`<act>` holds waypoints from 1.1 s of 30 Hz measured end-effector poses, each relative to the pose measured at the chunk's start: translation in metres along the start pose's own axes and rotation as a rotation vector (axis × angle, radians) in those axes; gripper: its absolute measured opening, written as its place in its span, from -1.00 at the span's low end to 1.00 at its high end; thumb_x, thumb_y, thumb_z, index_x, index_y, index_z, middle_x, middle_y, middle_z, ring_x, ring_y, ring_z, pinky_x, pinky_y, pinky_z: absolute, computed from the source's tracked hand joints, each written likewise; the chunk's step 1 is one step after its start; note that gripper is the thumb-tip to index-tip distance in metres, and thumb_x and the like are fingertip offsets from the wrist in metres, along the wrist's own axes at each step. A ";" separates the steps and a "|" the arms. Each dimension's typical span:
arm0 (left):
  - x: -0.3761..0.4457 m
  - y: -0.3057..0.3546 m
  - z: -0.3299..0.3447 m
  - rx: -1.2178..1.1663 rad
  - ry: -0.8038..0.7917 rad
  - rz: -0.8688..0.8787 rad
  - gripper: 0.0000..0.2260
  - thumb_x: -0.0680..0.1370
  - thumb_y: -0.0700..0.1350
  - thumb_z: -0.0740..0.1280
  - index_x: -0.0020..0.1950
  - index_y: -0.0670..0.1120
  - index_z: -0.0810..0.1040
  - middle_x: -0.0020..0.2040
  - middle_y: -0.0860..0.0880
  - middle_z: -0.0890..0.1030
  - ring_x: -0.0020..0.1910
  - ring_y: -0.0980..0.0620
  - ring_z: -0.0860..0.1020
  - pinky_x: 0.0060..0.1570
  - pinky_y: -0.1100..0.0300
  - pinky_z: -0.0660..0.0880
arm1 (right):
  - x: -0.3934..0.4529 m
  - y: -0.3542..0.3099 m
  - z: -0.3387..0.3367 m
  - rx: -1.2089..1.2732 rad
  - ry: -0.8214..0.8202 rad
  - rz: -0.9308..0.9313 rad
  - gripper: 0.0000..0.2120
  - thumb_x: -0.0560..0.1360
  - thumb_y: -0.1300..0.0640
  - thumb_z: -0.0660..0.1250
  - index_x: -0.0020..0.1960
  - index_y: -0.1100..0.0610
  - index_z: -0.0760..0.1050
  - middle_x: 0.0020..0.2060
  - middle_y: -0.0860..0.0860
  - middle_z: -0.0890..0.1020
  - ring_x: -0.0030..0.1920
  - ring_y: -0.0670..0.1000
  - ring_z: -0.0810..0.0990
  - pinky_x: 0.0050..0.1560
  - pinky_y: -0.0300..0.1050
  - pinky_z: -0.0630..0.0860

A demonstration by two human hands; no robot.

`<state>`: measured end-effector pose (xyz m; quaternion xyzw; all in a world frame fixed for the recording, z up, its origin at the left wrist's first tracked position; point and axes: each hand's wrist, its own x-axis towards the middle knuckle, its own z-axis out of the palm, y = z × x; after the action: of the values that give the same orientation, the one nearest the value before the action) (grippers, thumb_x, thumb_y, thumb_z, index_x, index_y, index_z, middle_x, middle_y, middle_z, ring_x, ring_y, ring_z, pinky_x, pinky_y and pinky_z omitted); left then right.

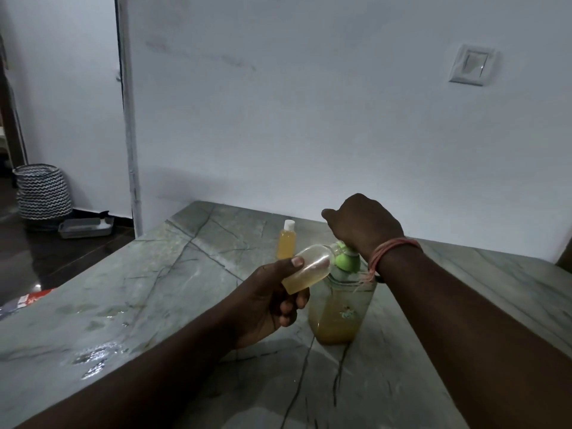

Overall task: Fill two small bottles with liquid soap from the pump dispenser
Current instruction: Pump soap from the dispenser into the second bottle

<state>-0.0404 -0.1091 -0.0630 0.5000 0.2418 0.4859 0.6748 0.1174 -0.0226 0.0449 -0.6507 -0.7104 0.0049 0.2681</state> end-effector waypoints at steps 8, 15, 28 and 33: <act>0.001 0.000 0.000 -0.014 0.004 -0.001 -0.42 0.41 0.13 0.41 0.33 -0.16 0.46 -0.32 -0.10 0.51 -0.50 0.13 0.38 -0.51 0.30 0.39 | 0.004 -0.010 -0.009 -0.177 0.043 -0.128 -0.68 0.50 -0.13 0.26 -0.30 0.06 0.37 -0.35 0.00 0.48 -0.30 0.07 0.49 -0.25 -0.11 0.37; 0.003 -0.002 -0.003 0.003 0.019 0.013 -0.40 0.40 0.14 0.42 0.33 -0.18 0.48 -0.34 -0.10 0.50 -0.52 0.14 0.37 -0.54 0.31 0.37 | 0.002 0.001 0.001 0.011 -0.001 -0.023 -0.66 0.47 -0.11 0.27 -0.35 0.10 0.39 -0.38 0.04 0.52 -0.29 0.12 0.54 -0.28 -0.12 0.36; 0.003 -0.001 -0.003 0.008 0.015 0.029 -0.42 0.43 0.13 0.40 0.32 -0.20 0.47 -0.34 -0.11 0.50 -0.53 0.14 0.37 -0.54 0.30 0.37 | 0.002 0.001 0.001 0.050 -0.051 0.012 -0.65 0.45 -0.10 0.24 -0.38 0.10 0.36 -0.41 0.05 0.49 -0.32 0.13 0.51 -0.26 -0.10 0.39; 0.001 -0.001 0.000 0.008 0.013 0.023 -0.41 0.41 0.14 0.42 0.33 -0.16 0.50 -0.33 -0.10 0.50 -0.51 0.14 0.36 -0.52 0.31 0.37 | 0.002 -0.007 -0.013 -0.126 -0.003 -0.097 -0.65 0.51 -0.15 0.23 -0.31 0.08 0.38 -0.35 0.01 0.49 -0.27 0.08 0.51 -0.24 -0.10 0.38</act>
<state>-0.0398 -0.1082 -0.0635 0.5021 0.2425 0.4961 0.6656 0.1159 -0.0260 0.0589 -0.6310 -0.7406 -0.0518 0.2253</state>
